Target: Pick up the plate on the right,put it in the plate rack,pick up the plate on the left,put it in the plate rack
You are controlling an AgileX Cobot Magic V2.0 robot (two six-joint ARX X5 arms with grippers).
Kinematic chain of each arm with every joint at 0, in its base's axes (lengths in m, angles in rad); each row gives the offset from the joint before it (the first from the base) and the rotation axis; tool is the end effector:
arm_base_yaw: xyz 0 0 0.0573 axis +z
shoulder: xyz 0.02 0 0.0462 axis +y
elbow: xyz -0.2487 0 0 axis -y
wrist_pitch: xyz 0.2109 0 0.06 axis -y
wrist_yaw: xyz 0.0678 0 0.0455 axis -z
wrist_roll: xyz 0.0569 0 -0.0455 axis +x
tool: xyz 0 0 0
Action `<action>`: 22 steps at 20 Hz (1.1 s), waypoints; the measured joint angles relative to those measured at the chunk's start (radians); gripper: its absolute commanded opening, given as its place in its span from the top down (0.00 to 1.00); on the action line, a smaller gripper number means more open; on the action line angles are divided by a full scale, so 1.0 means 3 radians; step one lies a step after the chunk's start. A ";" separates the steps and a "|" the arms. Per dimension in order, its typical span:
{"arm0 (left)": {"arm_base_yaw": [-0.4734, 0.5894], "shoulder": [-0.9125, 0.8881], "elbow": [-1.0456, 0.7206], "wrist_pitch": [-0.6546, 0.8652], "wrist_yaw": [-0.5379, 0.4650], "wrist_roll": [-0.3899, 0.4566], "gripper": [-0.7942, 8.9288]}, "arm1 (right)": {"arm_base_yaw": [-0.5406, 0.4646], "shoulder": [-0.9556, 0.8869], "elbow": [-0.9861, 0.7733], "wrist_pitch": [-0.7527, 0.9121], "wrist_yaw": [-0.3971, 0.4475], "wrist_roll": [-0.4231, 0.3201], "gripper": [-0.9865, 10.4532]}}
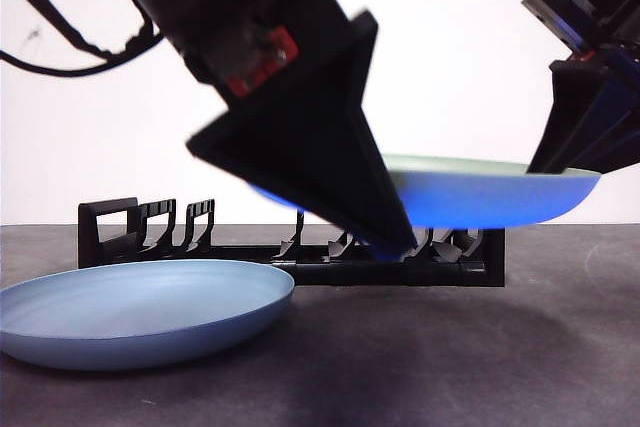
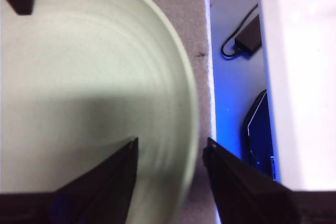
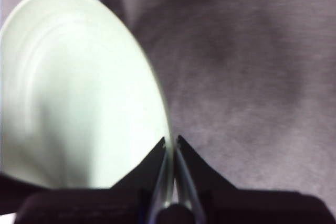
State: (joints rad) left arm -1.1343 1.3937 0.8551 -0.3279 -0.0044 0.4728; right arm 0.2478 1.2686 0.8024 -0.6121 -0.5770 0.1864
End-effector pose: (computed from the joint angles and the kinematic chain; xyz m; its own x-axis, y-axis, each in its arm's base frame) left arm 0.1138 -0.2434 0.1966 0.2777 -0.5849 -0.7621 0.9525 0.0642 0.2978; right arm 0.2017 0.0831 0.1980 0.2504 0.6260 -0.7385 -0.2894 0.7763 0.5600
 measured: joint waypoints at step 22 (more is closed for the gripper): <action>-0.0324 0.0047 0.0006 0.0586 -0.0674 -0.0125 0.93 | -0.0023 -0.0661 0.0495 0.0596 0.0483 0.0014 0.75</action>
State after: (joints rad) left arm -1.2316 1.4078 0.8570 -0.1520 -0.2066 0.4355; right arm 0.2409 1.0702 0.9508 -0.4332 -0.4320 0.1905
